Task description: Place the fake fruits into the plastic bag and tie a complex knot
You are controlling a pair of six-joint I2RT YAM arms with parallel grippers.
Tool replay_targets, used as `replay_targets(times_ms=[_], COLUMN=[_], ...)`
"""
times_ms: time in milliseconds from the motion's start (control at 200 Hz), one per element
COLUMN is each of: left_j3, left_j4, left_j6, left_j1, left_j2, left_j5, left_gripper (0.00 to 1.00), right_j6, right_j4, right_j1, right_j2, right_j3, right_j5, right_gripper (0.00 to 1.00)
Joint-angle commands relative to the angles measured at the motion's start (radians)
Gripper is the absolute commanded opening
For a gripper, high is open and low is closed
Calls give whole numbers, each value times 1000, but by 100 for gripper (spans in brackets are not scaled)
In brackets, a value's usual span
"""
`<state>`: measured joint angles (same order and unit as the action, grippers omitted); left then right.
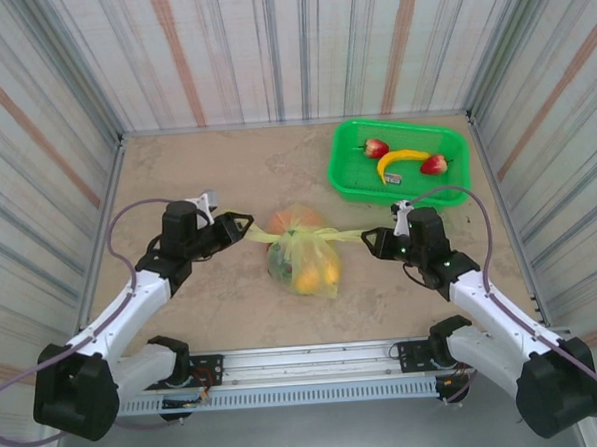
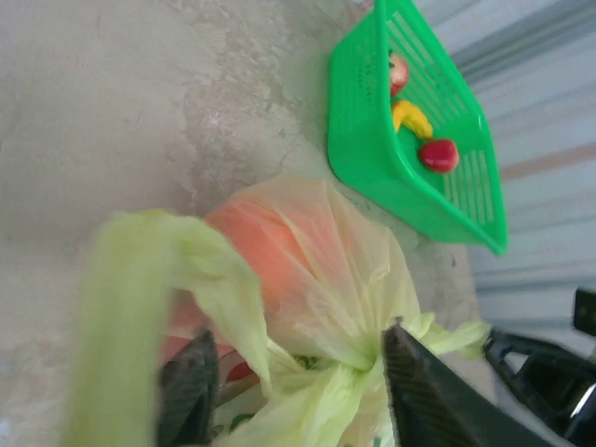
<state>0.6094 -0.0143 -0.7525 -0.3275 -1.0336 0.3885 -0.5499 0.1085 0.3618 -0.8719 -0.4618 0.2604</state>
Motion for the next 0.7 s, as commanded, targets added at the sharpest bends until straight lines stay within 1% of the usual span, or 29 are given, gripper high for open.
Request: replay_targets(times_ms=[0,10,30,45,60,80,85,95,100,110,185,235,316,356,396,446,486,526,566,596,651,696], left_j3=[57,64,77,87,93,104,106,112,114,120,169,206,267,277,285,298,305,313,315,305,252,202], left_j4=[-176,-193,-232,-257,-278,-302,-307,-318,-324,-334,-422,-487,-602,-620,-622,-618,-606,-604,-597,-575,-484,-407], left_j6=[84,94,114,129,143,163,168,178,182,192,234,259,287,320,359,414,448,452,454,484,583,602], left_j1=[10,11,15,20,24,29,30,32,32,35,38,38,35,34,34,34,34,34,35,34,35,35], left_j2=[119,129,154,173,191,213,218,230,234,240,294,310,330,341,346,338,329,320,315,315,320,320], left_j5=[-83,-94,-115,-126,-133,-139,-140,-143,-144,-144,-173,-200,-305,-334,-344,-323,-319,-358,-400,-421,-438,-513], left_gripper=[73,76,82,87,96,98,99,99,99,99,99,99,99,98,99,99,99,99,99,99,99,99], right_j6=[59,65,76,84,91,100,102,107,109,112,136,146,165,184,199,198,159,110,113,141,171,178], right_j4=[71,79,99,113,127,144,147,156,159,168,235,288,366,390,401,400,391,379,344,304,245,205], right_j1=[2,2,3,3,3,2,2,3,2,4,4,6,6,5,6,6,6,5,4,4,4,1], right_j2=[97,107,127,140,153,170,173,182,185,192,222,229,232,235,240,249,261,275,285,289,282,264], right_j3=[-63,-68,-80,-90,-99,-112,-115,-121,-125,-132,-190,-237,-307,-332,-344,-345,-336,-324,-308,-291,-263,-251], right_j5=[-22,-26,-36,-42,-52,-62,-65,-70,-71,-76,-121,-177,-275,-321,-373,-457,-545,-610,-607,-583,-597,-630], right_gripper=[54,57,59,64,68,78,82,94,97,100,100,100,100,100,100,100,100,100,100,100,100,100])
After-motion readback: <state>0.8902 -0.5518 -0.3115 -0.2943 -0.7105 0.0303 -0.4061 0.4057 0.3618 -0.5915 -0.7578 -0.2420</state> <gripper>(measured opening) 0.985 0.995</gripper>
